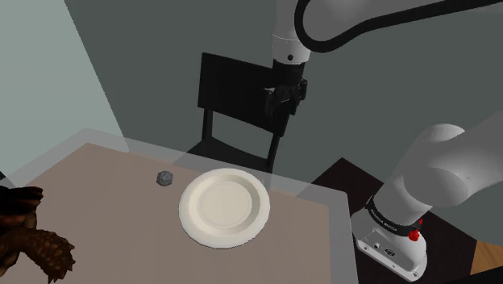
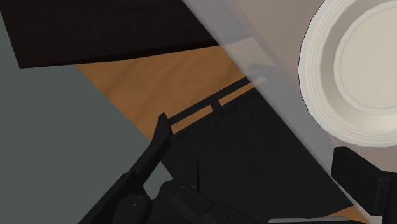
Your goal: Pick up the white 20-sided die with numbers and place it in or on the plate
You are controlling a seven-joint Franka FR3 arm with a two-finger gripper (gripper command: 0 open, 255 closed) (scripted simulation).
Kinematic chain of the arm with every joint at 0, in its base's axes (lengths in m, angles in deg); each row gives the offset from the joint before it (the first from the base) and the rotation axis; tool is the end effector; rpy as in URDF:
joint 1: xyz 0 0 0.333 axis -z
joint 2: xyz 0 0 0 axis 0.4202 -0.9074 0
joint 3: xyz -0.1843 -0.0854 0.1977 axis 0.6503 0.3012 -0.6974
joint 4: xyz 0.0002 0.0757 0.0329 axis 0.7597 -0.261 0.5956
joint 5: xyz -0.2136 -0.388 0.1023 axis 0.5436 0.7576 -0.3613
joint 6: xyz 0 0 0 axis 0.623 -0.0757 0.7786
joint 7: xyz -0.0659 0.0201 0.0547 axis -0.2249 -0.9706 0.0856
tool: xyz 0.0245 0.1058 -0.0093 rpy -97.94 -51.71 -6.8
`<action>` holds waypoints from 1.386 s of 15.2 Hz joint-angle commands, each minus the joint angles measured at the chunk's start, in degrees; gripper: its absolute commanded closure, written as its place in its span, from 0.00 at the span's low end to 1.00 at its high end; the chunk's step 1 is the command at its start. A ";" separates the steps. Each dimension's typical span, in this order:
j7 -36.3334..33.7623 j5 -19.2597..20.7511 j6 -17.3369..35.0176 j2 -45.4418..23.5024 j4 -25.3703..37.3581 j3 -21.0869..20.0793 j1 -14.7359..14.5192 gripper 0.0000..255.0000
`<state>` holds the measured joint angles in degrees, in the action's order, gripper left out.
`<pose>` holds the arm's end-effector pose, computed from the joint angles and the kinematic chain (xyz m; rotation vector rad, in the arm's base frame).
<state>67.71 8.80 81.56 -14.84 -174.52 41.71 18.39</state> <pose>0.4283 0.1710 0.4240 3.1304 -0.1533 -0.0487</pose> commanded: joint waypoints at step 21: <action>-21.39 4.52 24.12 -41.76 24.11 -12.76 -6.51 0.00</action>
<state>47.42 12.48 104.94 -54.56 -151.95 29.11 12.43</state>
